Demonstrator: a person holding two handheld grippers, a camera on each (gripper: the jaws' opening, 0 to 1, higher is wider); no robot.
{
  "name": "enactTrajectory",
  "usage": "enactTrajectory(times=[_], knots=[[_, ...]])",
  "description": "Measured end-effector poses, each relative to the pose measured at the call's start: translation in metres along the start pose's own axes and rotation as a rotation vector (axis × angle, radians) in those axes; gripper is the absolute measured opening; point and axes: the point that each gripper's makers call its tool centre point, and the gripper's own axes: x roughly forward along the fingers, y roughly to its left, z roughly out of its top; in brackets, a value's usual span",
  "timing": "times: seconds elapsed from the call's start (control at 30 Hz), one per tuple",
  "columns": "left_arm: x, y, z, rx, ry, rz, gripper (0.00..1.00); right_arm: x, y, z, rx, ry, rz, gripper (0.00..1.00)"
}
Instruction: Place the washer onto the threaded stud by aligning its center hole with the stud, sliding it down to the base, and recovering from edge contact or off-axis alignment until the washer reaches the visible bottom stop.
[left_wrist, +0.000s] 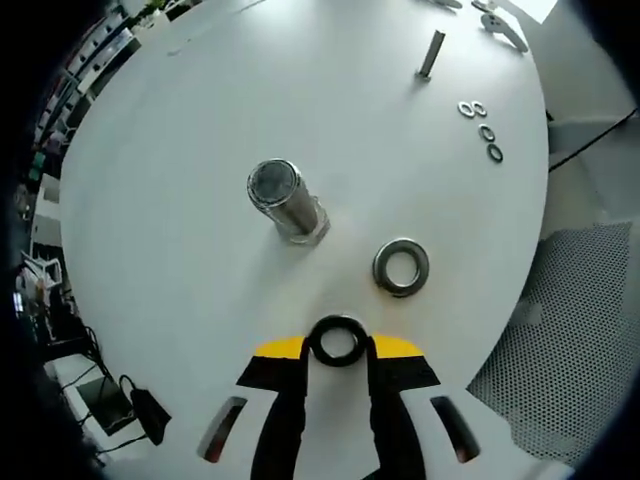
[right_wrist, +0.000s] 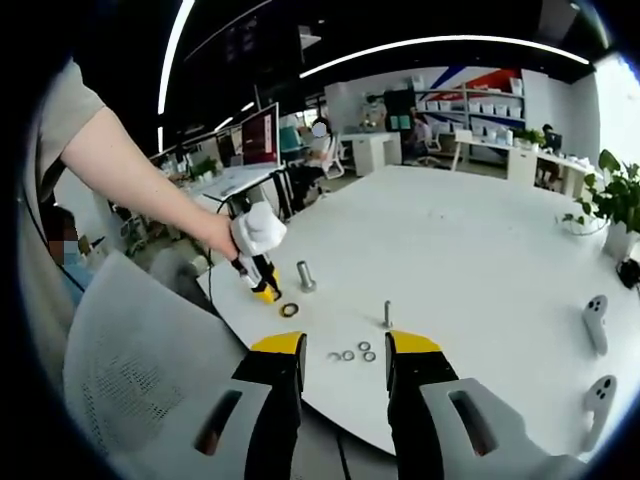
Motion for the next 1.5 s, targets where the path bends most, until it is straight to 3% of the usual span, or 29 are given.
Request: enactTrajectory(times=[0.23, 0.57, 1.0, 1.2, 1.5], knots=[[0.0004, -0.0004, -0.0005, -0.017, 0.041, -0.005, 0.23, -0.0004, -0.0008, 0.0009, 0.004, -0.009, -0.002, 0.34], [0.001, 0.0011, -0.0012, -0.039, -0.009, -0.014, 0.23, -0.0001, 0.0007, 0.0007, 0.003, -0.005, 0.003, 0.34], [0.0004, 0.0013, -0.001, -0.064, -0.019, 0.003, 0.22, -0.0012, -0.0009, 0.0023, 0.008, -0.014, -0.003, 0.34], [-0.0007, -0.0009, -0.0019, -0.051, -0.063, 0.002, 0.23, -0.0011, -0.0008, 0.0027, 0.007, -0.017, -0.002, 0.34], [-0.0001, 0.0004, -0.0011, -0.032, -0.076, 0.007, 0.24, -0.0009, -0.0003, 0.0029, 0.007, -0.017, 0.001, 0.34]])
